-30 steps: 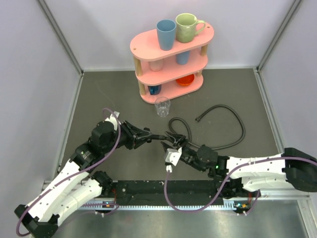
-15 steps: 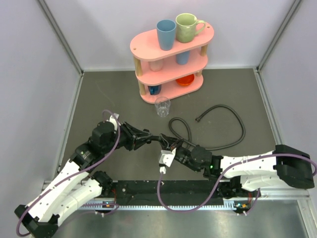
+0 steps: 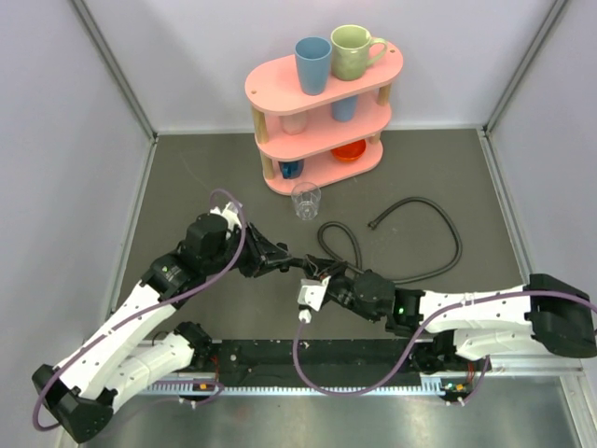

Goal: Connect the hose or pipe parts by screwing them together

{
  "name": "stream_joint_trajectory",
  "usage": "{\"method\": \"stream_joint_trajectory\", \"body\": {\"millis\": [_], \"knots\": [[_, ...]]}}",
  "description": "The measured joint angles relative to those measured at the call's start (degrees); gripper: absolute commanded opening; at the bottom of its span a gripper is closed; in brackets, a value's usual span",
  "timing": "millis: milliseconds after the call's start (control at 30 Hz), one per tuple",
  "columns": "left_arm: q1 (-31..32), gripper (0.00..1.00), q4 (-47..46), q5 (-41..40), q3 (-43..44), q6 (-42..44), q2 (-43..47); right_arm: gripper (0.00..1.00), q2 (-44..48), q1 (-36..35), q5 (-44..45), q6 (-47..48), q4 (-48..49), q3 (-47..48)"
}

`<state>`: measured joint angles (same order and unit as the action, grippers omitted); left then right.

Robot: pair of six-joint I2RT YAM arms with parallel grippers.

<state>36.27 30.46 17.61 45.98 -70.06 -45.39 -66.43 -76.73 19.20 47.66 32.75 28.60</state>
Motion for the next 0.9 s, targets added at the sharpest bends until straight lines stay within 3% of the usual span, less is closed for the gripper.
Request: {"method": "stream_joint_trajectory", "body": {"millis": [533, 900], "knots": [[-0.22, 0.0, -4.87, 8.04, 0.22, 24.59, -2.69, 0.0, 5.25, 5.99, -12.59, -7.63, -11.04, 1.55], [0.2, 0.0, -13.73, 11.43, -4.39, 43.15, -0.5, 0.0, 5.03, 14.36, -28.57, -14.91, -17.53, 4.52]]}}
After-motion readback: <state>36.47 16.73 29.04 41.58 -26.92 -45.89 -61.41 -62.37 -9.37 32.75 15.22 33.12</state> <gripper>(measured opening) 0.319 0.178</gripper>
